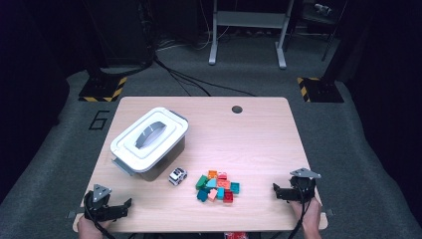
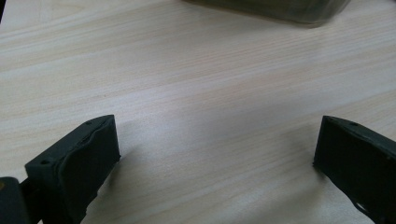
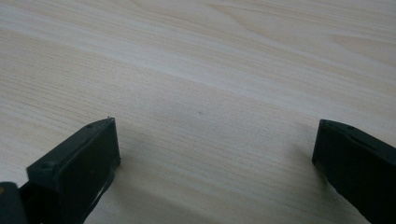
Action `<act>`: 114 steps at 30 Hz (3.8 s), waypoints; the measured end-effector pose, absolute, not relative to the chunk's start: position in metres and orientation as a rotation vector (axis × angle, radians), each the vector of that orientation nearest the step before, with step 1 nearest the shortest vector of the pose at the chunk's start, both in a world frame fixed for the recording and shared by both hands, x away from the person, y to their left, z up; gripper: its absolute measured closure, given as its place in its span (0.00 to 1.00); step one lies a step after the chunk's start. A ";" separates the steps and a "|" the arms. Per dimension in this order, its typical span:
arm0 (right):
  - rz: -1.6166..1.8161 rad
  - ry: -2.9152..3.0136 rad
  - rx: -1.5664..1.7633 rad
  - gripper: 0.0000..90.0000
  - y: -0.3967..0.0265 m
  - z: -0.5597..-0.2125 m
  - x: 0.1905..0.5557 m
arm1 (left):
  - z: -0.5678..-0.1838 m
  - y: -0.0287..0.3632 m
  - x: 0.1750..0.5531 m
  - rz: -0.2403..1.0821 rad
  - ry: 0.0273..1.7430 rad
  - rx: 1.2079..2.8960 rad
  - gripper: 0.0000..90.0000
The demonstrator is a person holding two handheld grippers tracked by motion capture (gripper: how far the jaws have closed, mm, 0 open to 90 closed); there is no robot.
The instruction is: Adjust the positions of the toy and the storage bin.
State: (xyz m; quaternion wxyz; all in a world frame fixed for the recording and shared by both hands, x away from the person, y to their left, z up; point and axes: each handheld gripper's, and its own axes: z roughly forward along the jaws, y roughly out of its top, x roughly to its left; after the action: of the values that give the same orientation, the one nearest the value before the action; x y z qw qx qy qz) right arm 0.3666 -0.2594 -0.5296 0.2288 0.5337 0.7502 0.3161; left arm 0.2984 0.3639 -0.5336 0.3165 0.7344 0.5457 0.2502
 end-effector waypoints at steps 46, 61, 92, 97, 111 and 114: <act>0.870 2.059 1.438 0.05 -0.257 -0.529 0.363 | -0.516 0.201 0.339 0.598 0.965 2.089 0.02; 0.871 2.059 1.420 0.07 -0.258 -0.529 0.363 | -0.525 0.192 0.363 0.668 1.015 2.103 0.24; 0.875 2.047 1.412 0.10 -0.257 -0.528 0.362 | -0.501 0.179 0.365 0.696 1.015 2.027 0.54; 0.880 2.047 1.415 0.10 -0.257 -0.528 0.362 | -0.485 0.163 0.368 0.664 0.969 2.005 0.53; 0.875 2.042 1.428 0.10 -0.257 -0.528 0.362 | -0.471 0.102 0.383 0.570 0.854 2.017 0.53; 0.877 2.045 1.417 0.10 -0.257 -0.528 0.362 | -0.471 0.089 0.385 0.556 0.832 2.031 0.53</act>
State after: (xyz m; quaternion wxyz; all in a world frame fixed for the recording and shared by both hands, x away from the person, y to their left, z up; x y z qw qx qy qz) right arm 0.3620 -0.2572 -0.5283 0.2491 0.5202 0.7508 0.3220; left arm 0.3847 0.0894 -0.4709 0.4250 0.8120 0.3325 0.2223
